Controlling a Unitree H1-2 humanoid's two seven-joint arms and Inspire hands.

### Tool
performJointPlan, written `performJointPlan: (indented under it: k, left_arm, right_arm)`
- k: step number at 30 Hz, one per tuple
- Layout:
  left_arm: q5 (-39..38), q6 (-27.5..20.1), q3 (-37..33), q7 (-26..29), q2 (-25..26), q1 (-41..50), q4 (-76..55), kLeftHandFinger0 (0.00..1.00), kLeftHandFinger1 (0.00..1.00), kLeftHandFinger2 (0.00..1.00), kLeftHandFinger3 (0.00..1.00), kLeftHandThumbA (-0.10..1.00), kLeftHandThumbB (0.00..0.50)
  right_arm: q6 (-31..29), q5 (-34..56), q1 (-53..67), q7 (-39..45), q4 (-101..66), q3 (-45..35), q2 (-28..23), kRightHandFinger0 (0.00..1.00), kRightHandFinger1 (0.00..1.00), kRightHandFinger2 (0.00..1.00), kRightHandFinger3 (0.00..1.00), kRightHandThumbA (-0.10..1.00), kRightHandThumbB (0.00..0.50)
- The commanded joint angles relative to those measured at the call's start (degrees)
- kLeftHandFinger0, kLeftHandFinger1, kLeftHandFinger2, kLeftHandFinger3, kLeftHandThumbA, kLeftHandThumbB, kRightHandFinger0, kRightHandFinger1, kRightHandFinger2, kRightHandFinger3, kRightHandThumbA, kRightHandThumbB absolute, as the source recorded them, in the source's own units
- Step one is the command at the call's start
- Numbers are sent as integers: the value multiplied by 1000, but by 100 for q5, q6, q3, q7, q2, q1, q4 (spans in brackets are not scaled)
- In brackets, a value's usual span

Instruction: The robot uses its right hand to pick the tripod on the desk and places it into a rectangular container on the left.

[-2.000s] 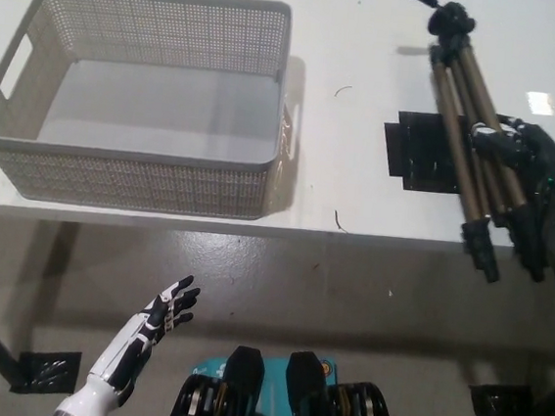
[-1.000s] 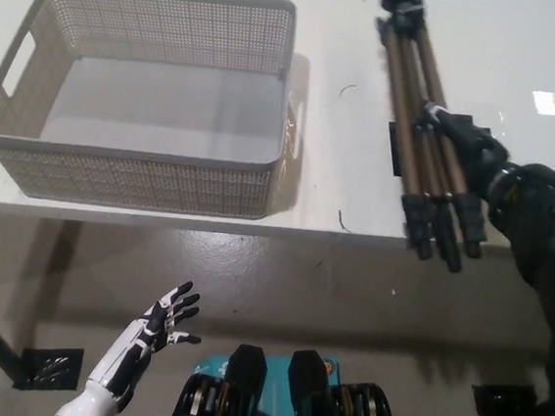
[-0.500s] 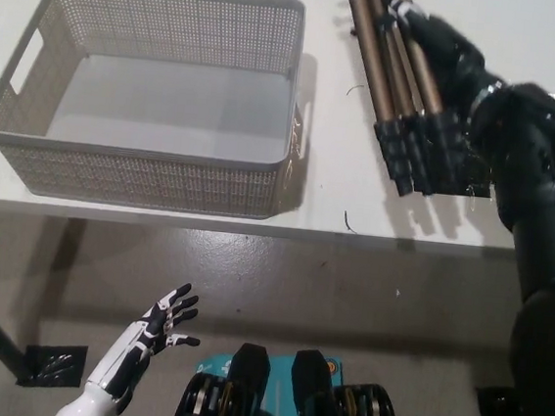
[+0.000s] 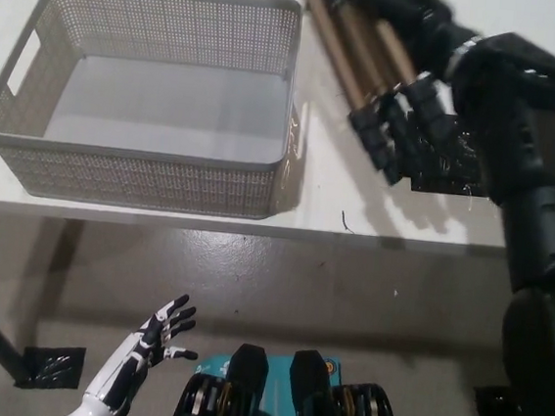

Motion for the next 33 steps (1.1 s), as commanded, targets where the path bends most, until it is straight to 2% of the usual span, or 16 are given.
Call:
performJointPlan:
  k: [1,4,5,6,8,10,15,18,19,20,21,23,24,26,31,33]
  left_arm:
    - [-4,-42,-16,-73,65,-27,-145,757,951,1000,1000,981,500]
    - [-19,-40,-27,-88,43,-73,-96,768,946,1000,1000,973,500]
    - [-3,-17,-39,-83,34,-86,-105,759,944,1000,1000,976,500]
    - [10,-25,-52,-92,41,-84,-113,757,944,1000,1000,979,500]
    - [27,-45,-74,-95,28,-72,-110,756,948,1000,1000,986,500]
    - [32,-30,-95,-101,27,-62,-127,743,954,1000,1000,991,500]
    - [32,-23,-158,-140,26,-48,-136,751,954,1000,1000,987,500]
    - [33,-16,-190,-145,18,-124,-92,728,942,1000,1000,977,500]
    - [36,1,-198,-144,14,-114,-108,724,934,1000,1000,974,500]
    - [89,-40,-225,-136,18,-117,-83,730,935,1000,1000,982,500]
    - [97,-57,-243,-137,5,-113,-72,732,935,1000,1000,985,500]
    - [102,-90,-297,-173,2,-62,-82,729,952,1000,1000,991,500]
    - [82,-81,-314,-197,-1,-26,-96,731,957,1000,1000,983,500]
    - [40,-209,-367,-261,-5,-11,-15,729,957,1000,1000,971,500]
    - [182,-114,-430,-175,-23,-127,-2,699,934,1000,1000,986,500]
    - [211,-144,-455,-162,-55,-104,2,696,932,1000,1000,989,500]
  right_arm:
    - [-624,-736,-798,-205,419,748,126,21,463,886,934,-100,148]
    - [-901,-952,-998,-152,1010,1187,187,14,525,915,948,-100,150]
    - [-954,-1071,-1033,-253,1104,1349,211,114,598,1000,960,-100,230]
    - [-1004,-1071,-1051,-326,1239,1384,294,32,505,893,825,-100,219]
    - [-1041,-1240,-1029,-480,1299,1596,397,0,380,734,751,-100,252]
    - [-1175,-1378,-1054,-511,1477,1778,494,0,320,676,704,-100,245]
    - [-1419,-1614,-1022,-578,1679,2057,521,1,382,806,809,-100,240]
    - [-1798,-1898,-1085,-747,1750,2304,456,15,437,813,793,-100,260]
    - [-1798,-1807,-1106,-875,1733,2201,467,18,409,730,700,112,297]
    - [-1634,-1626,-1139,-894,1663,2013,472,76,474,874,916,259,379]
    - [-1543,-1517,-1182,-725,1544,1912,432,200,576,963,1000,444,439]
    - [-1790,-1426,-1330,-88,1266,1887,272,791,1000,1000,1000,713,461]
    - [-1826,-1389,-1383,35,1169,1865,239,995,1000,1000,1000,785,434]
    - [-1629,-1408,-1538,-24,790,1816,184,1000,1000,1000,1000,855,411]
    - [-1569,-1303,-2422,-531,523,1352,91,1000,1000,1000,1000,970,470]
    - [-1584,-1355,-2794,-619,580,1279,33,1000,1000,1000,1000,1000,471]
